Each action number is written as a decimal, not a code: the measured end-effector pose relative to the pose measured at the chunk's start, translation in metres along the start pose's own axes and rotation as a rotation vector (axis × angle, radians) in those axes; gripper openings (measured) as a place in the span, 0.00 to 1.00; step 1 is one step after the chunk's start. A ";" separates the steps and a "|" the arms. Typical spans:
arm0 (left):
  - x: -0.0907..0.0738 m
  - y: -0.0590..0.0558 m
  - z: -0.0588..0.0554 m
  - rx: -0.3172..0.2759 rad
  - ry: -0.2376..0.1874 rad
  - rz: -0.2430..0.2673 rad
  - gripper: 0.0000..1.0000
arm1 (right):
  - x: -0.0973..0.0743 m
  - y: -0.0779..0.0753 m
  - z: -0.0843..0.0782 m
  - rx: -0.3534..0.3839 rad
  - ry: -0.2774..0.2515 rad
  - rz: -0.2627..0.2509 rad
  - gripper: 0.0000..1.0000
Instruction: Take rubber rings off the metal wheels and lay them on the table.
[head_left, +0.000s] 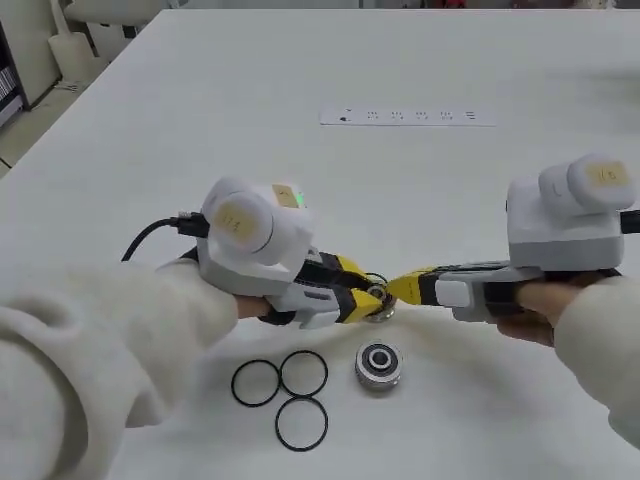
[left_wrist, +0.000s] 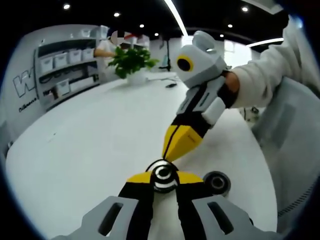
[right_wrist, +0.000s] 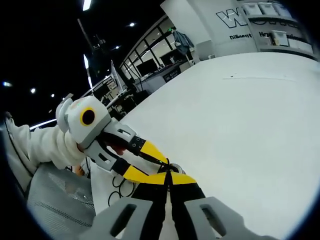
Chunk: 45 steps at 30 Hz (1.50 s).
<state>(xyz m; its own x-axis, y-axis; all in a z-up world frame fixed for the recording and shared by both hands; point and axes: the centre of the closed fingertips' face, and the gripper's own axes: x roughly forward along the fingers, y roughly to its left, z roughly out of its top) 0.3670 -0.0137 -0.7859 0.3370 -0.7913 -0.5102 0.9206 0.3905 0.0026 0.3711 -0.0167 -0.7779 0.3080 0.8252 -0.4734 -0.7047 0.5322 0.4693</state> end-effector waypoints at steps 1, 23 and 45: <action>-0.003 0.000 0.002 0.000 -0.006 0.000 0.20 | 0.000 0.000 0.000 0.001 -0.001 0.000 0.00; -0.106 -0.025 0.051 0.040 -0.143 0.035 0.61 | -0.027 0.035 0.022 -0.001 -0.067 0.050 0.00; -0.202 -0.042 0.003 -0.029 -0.133 0.226 0.81 | -0.011 0.103 0.019 -0.061 0.001 0.186 0.00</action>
<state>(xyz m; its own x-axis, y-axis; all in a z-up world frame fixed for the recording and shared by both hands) 0.2608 0.1286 -0.6803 0.5581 -0.7365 -0.3822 0.8136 0.5763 0.0777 0.3079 0.0328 -0.7102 0.1687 0.9080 -0.3836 -0.7867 0.3585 0.5025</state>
